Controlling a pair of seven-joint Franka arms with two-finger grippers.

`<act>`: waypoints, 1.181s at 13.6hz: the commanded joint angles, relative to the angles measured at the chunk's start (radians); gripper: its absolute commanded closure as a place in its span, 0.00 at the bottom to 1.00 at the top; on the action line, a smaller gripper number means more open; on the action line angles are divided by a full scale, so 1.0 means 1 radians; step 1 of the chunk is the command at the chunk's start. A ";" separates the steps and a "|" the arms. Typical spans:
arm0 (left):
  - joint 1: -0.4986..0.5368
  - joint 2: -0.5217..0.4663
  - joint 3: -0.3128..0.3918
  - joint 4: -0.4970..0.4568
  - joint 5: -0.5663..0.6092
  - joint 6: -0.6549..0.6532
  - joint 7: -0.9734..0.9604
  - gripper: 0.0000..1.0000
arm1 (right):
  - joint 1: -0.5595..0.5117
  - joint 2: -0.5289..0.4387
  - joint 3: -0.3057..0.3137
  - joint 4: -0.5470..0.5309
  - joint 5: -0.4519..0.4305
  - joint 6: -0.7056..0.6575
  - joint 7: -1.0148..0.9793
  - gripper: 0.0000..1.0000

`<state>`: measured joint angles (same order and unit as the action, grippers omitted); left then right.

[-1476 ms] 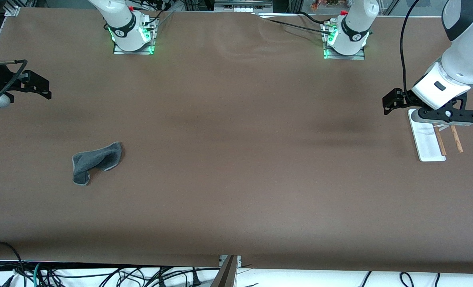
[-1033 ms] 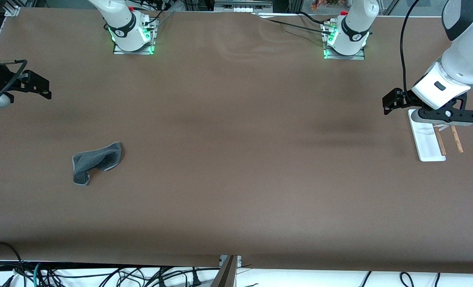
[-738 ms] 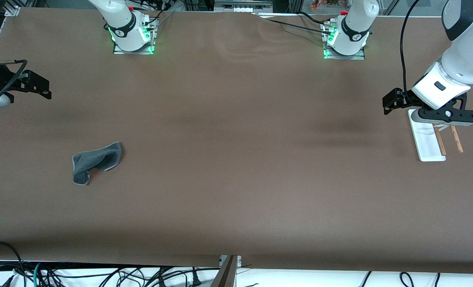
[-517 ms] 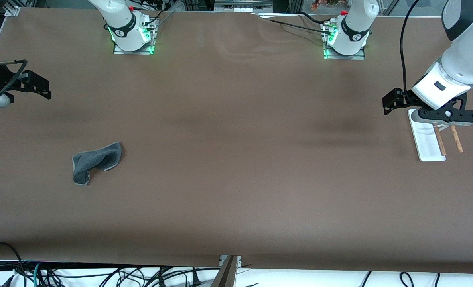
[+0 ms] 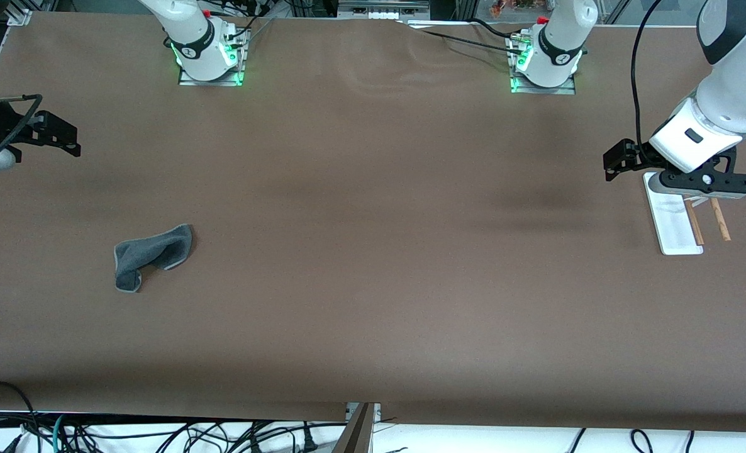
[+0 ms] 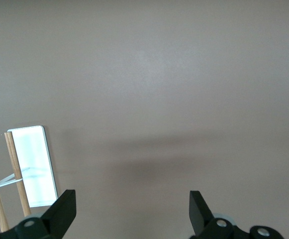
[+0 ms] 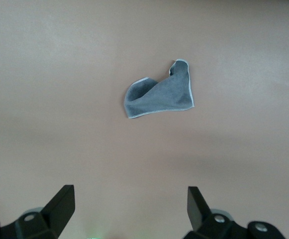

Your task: Pass towel and hang on rack

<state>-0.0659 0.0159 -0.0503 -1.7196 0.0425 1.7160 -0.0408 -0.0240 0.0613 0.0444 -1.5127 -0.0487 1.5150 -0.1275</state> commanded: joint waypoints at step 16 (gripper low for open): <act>-0.002 -0.010 0.001 0.008 0.030 -0.018 0.015 0.00 | -0.022 0.066 -0.008 0.017 -0.002 0.051 0.002 0.00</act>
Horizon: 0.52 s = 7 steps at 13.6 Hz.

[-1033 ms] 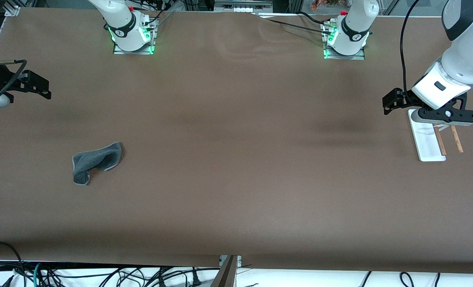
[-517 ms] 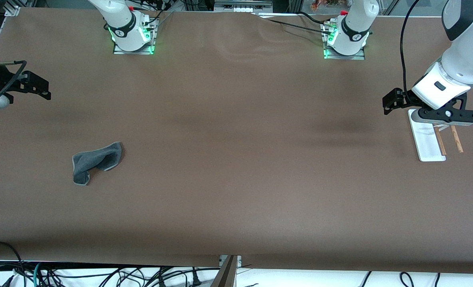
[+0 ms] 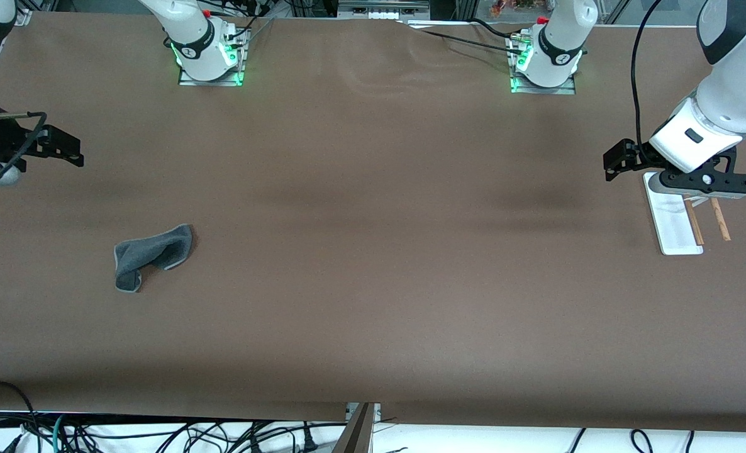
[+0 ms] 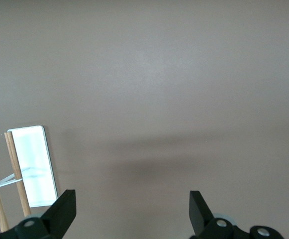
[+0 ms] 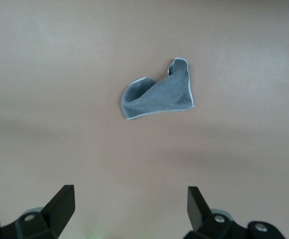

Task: Pass towel and hang on rack
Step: 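Move the right gripper down over the grey towel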

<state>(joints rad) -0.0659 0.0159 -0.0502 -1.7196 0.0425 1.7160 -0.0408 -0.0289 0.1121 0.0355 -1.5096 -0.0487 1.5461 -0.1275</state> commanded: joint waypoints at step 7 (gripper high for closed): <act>-0.002 -0.010 0.001 0.008 0.030 -0.019 0.015 0.00 | -0.078 0.147 -0.003 0.015 0.024 0.117 0.000 0.00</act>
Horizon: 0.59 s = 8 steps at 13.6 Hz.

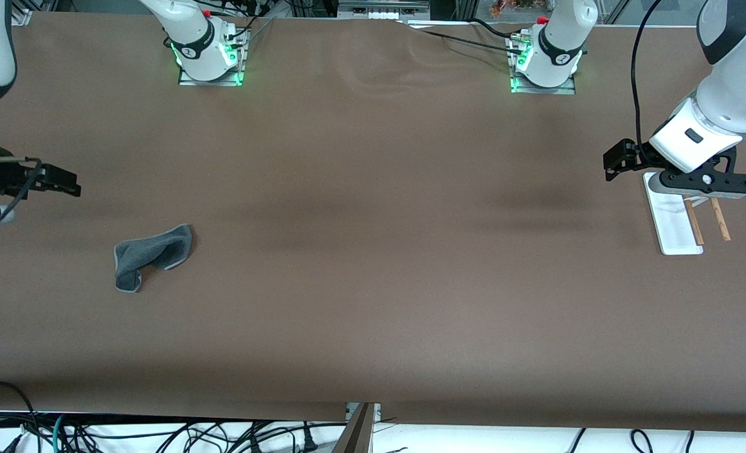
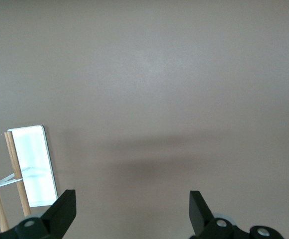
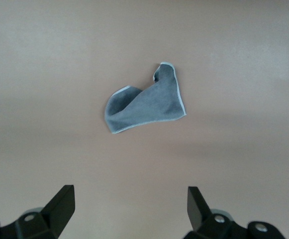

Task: Pass towel and hang on rack
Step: 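Move the right gripper down over the grey towel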

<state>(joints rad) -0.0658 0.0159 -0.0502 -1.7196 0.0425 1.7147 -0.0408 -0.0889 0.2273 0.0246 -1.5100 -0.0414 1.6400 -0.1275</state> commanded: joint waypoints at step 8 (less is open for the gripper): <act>-0.002 -0.010 0.001 0.008 0.030 -0.018 0.015 0.00 | -0.020 0.239 0.008 0.016 0.005 0.219 -0.050 0.00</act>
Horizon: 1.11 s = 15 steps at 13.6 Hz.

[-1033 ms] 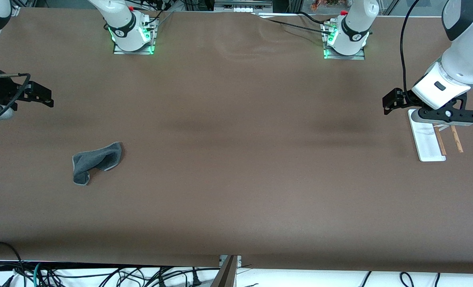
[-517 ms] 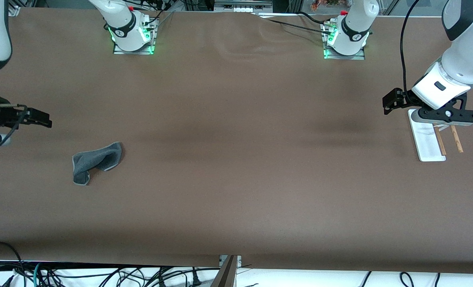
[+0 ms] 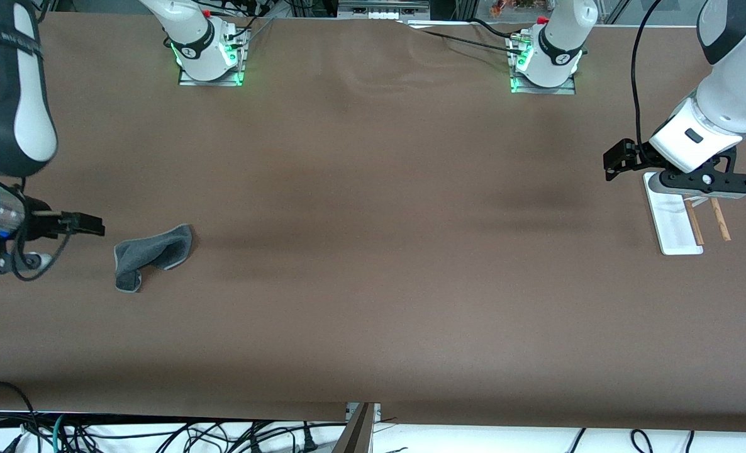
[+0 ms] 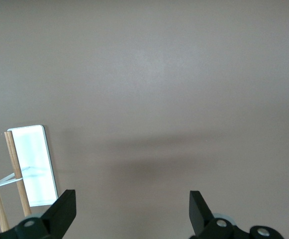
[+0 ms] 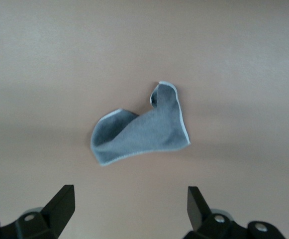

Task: Pass towel and hang on rack
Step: 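Move the right gripper down over the grey towel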

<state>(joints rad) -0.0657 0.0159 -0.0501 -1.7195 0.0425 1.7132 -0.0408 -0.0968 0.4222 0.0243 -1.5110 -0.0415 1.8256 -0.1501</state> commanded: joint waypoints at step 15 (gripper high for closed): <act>-0.002 -0.008 0.002 0.008 0.028 -0.017 0.013 0.00 | -0.030 0.320 0.009 0.017 0.008 0.375 -0.152 0.00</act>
<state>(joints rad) -0.0657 0.0159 -0.0498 -1.7194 0.0425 1.7123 -0.0408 -0.1171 0.7197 0.0244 -1.5097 -0.0415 2.1734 -0.2779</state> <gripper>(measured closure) 0.000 0.000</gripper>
